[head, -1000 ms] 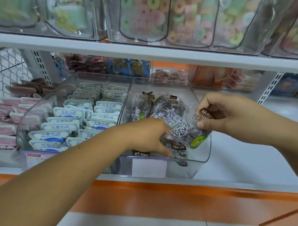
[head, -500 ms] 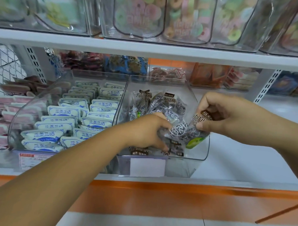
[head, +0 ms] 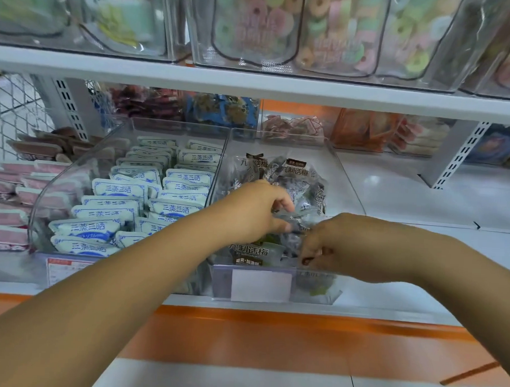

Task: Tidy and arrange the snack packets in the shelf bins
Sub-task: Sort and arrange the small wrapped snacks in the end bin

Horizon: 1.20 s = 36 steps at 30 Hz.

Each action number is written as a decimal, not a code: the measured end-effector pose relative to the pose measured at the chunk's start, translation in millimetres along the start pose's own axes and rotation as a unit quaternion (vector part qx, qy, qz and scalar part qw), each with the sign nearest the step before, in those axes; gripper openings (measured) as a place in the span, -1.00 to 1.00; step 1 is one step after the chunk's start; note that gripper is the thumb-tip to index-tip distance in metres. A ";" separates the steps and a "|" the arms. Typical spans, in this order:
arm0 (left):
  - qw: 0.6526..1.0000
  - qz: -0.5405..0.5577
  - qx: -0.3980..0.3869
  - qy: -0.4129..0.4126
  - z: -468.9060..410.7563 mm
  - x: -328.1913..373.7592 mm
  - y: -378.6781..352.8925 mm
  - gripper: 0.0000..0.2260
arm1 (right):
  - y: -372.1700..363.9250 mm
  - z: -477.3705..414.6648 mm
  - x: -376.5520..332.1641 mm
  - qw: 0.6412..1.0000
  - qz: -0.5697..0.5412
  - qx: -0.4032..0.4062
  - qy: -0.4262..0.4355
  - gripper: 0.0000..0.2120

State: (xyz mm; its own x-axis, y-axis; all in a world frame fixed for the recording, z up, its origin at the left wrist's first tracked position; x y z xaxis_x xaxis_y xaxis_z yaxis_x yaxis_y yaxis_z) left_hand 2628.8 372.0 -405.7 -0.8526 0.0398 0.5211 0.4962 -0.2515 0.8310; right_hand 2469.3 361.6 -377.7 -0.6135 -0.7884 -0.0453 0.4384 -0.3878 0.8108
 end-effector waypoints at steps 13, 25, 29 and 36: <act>0.966 -0.179 -0.184 -0.042 46.0 3.7 -6.8 -0.56 | 9.4 -5.0 13.6 0.999 0.017 0.042 -0.001 -0.66; 0.964 -0.180 -0.187 -0.048 51.7 3.0 -6.9 -0.69 | 5.5 -25.0 2.0 0.991 0.107 0.066 -0.036 -0.51; 0.956 -0.198 -0.211 -0.047 50.1 1.4 -12.0 -0.59 | 2.5 -26.4 -4.0 0.989 0.120 0.076 -0.040 -0.54; 0.962 -0.169 -0.212 -0.021 50.4 1.2 -13.7 -0.61 | 26.6 -23.3 19.9 0.970 0.095 0.212 -0.077 -0.89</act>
State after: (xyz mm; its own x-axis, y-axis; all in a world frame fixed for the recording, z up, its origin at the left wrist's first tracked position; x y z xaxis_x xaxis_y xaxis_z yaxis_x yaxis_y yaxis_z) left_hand 2629.2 424.2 -406.7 -0.9415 0.2252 0.2507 0.0731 -0.5897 0.8043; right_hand 2484.1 324.4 -370.7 -0.6534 -0.7331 0.1887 0.2626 0.0143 0.9648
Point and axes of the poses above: each hand's wrist, its own z-axis away from the middle knuckle, its own y-axis out of the back of the hand, x = y × z, the point moved 2 cm from there along -z, towards the middle knuckle, and after that the axes turned 12 degrees about -x, right-handed, at the moved point
